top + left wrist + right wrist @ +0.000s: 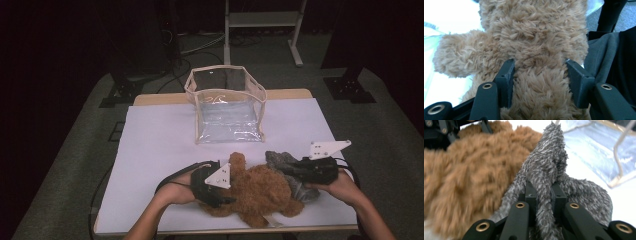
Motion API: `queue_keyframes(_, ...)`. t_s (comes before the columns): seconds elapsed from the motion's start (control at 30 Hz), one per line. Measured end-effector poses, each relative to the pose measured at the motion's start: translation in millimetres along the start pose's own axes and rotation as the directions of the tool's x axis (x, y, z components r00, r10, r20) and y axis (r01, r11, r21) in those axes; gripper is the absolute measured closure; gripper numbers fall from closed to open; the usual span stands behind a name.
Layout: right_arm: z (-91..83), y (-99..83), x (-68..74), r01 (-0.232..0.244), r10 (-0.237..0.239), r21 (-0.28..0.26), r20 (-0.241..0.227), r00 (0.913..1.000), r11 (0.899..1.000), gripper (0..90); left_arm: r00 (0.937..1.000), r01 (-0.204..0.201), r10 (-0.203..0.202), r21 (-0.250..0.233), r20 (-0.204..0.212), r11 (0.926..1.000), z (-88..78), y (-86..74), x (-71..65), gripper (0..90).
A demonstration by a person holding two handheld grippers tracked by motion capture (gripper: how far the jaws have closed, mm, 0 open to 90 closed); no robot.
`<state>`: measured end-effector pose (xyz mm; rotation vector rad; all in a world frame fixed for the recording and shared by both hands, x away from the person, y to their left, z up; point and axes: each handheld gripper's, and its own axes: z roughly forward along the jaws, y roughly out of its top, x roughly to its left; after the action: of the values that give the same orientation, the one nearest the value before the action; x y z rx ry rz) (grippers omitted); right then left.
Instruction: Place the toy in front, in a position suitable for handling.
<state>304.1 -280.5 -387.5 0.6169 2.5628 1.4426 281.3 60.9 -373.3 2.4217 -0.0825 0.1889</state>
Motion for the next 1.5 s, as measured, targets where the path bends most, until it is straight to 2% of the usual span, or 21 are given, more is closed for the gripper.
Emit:
queue_keyframes(0.17,-8.6,-13.6,4.3,-0.023,0.025,0.034,-0.061,0.9978,0.999,79.5,0.9999,0.012,-0.012,-0.008,-0.009,0.9999,-1.3,-1.9,-1.0,45.6)
queue_keyframes(0.33,3.5,-13.2,3.2,-0.029,0.03,0.023,-0.063,0.9976,0.999,79.6,1.0,-0.001,0.001,0.002,0.006,1.0,-1.5,-2.2,-2.7,46.0)
queue_keyframes(0.4,11.3,-8.0,-2.0,-0.039,0.038,-0.005,-0.054,0.9978,0.999,79.7,0.9996,-0.019,0.019,0.007,0.02,0.9998,-2.1,-3.8,-4.0,46.1)
queue_keyframes(0.47,13.6,-5.4,-4.1,-0.038,0.038,-0.01,-0.047,0.9982,0.999,79.7,0.9994,-0.025,0.025,0.01,0.023,0.9996,-2.1,-4.2,-4.4,46.1)
queue_keyframes(0.6,24.6,13.6,-7.7,-0.025,0.024,-0.023,-0.046,0.9987,0.999,79.7,0.9992,-0.027,0.027,0.009,0.031,0.9996,-2.7,-6.2,-5.7,46.1)
queue_keyframes(0.77,21.0,19.6,-3.1,-0.01,0.008,-0.034,-0.067,0.9977,0.999,79.7,0.9995,-0.018,0.018,0.006,0.024,0.9998,-5.7,-9.5,-5.9,47.0)
queue_keyframes(0.9,8.7,5.8,0.5,-0.037,0.032,-0.049,-0.09,0.9954,0.998,79.7,1.0,0.0,0.0,-0.008,0.008,1.0,-6.8,-12.0,-4.6,47.6)
queue_keyframes(1.1,-14.1,-32.0,9.1,-0.101,0.091,-0.082,-0.121,0.9885,0.992,79.7,0.999,0.039,-0.04,-0.017,-0.022,0.9991,-5.5,-11.9,1.9,47.6)
queue_keyframes(1.13,-14.1,-32.0,9.1,-0.101,0.091,-0.082,-0.121,0.9885,0.992,79.7,0.9986,0.047,-0.047,-0.019,-0.025,0.9987,-5.0,-11.9,4.0,47.6)
queue_keyframes(1.17,-18.6,-34.9,10.4,-0.107,0.093,-0.105,-0.128,0.9873,0.989,79.7,0.9978,0.057,-0.057,-0.018,-0.033,0.9982,-4.2,-10.9,8.4,47.5)
queue_keyframes(1.23,-20.0,-33.8,11.0,-0.105,0.091,-0.115,-0.127,0.9878,0.988,79.7,0.9977,0.058,-0.058,-0.013,-0.036,0.9983,-4.1,-10.2,10.8,47.3)
queue_keyframes(1.3,-19.9,-24.0,11.7,-0.086,0.069,-0.136,-0.124,0.9898,0.987,79.7,0.9973,0.062,-0.062,-0.002,-0.041,0.9981,-4.2,-8.8,15.9,47.1)
queue_keyframes(1.4,-16.8,-19.1,11.9,-0.072,0.055,-0.135,-0.125,0.9906,0.988,79.7,0.996,0.077,-0.077,-0.002,-0.047,0.9971,-6.3,-10.6,20.2,46.8)
queue_keyframes(1.47,-14.5,-19.0,12.4,-0.077,0.06,-0.13,-0.129,0.9898,0.989,79.8,0.9932,0.104,-0.104,-0.009,-0.051,0.9945,-8.8,-14.3,25.1,46.8)
queue_keyframes(1.5,-10.5,-23.3,14.5,-0.064,0.053,-0.09,-0.115,0.992,0.994,80.0,0.9922,0.115,-0.116,-0.02,-0.046,0.9932,-9.5,-16.9,27.6,46.7)
